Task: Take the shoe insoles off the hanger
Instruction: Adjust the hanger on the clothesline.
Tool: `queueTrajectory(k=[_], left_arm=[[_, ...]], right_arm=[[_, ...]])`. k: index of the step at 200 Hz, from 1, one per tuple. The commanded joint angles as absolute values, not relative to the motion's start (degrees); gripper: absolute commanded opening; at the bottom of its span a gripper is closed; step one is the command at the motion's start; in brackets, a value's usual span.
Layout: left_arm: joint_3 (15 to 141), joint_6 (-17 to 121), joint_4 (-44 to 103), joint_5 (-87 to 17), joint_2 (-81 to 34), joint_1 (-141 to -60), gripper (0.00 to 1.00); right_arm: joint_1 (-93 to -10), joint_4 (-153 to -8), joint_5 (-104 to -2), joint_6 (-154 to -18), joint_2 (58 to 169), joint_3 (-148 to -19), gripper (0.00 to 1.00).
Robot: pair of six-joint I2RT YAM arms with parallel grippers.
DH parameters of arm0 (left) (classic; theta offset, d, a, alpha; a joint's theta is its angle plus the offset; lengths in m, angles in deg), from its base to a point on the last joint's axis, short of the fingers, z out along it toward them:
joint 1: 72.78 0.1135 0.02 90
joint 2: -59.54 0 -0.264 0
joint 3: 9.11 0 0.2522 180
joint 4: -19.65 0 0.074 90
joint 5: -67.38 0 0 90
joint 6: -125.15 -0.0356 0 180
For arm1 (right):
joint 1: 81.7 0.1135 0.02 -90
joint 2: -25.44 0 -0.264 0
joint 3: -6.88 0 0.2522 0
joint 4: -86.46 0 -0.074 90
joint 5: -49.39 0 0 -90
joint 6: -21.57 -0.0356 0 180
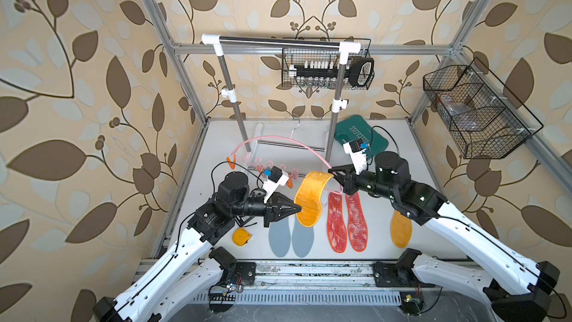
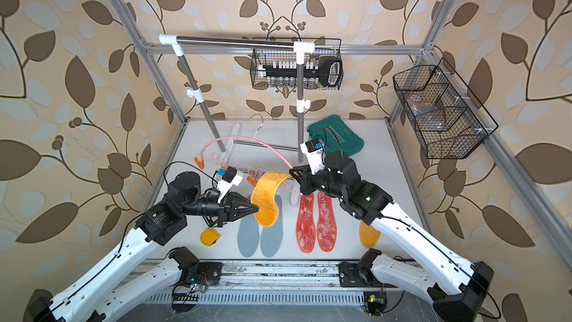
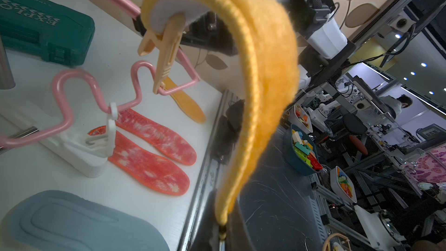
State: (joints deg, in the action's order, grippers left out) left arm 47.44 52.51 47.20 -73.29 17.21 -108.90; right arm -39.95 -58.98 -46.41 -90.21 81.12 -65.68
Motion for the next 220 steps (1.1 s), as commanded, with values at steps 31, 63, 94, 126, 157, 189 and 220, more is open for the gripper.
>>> queueTrajectory(k=[31, 63, 94, 126, 157, 189, 220], left_arm=[[53.54, 48.05, 51.92, -78.39, 12.86, -109.25, 0.10], [54.11, 46.32, 56.31, -74.87, 13.32, -109.25, 0.14], [53.52, 45.35, 58.31, -70.39, 16.38, -109.21, 0.23], [52.59, 45.97, 57.04, -67.90, 19.72, -109.21, 0.55], [51.67, 47.08, 55.06, -66.01, 21.11, -109.20, 0.86], [53.50, 46.49, 57.01, -60.46, 20.95, -109.17, 0.93], [55.12, 45.11, 57.23, -57.53, 20.08, -109.17, 0.99]], right_arm=[[-34.97, -58.43, -30.84, -85.15, 77.17, -69.54, 0.00], [-33.64, -58.07, -29.81, -82.67, 77.27, -73.19, 0.00], [-33.31, -56.32, -29.28, -79.40, 77.56, -76.77, 0.00], [-33.29, -56.11, -29.07, -78.60, 77.89, -78.37, 0.00], [-33.02, -56.93, -28.10, -81.03, 79.17, -80.00, 0.00], [-29.56, -55.03, -19.42, -79.83, 81.33, -84.18, 0.00], [-25.99, -57.03, -12.10, -75.32, 83.05, -86.48, 0.00]])
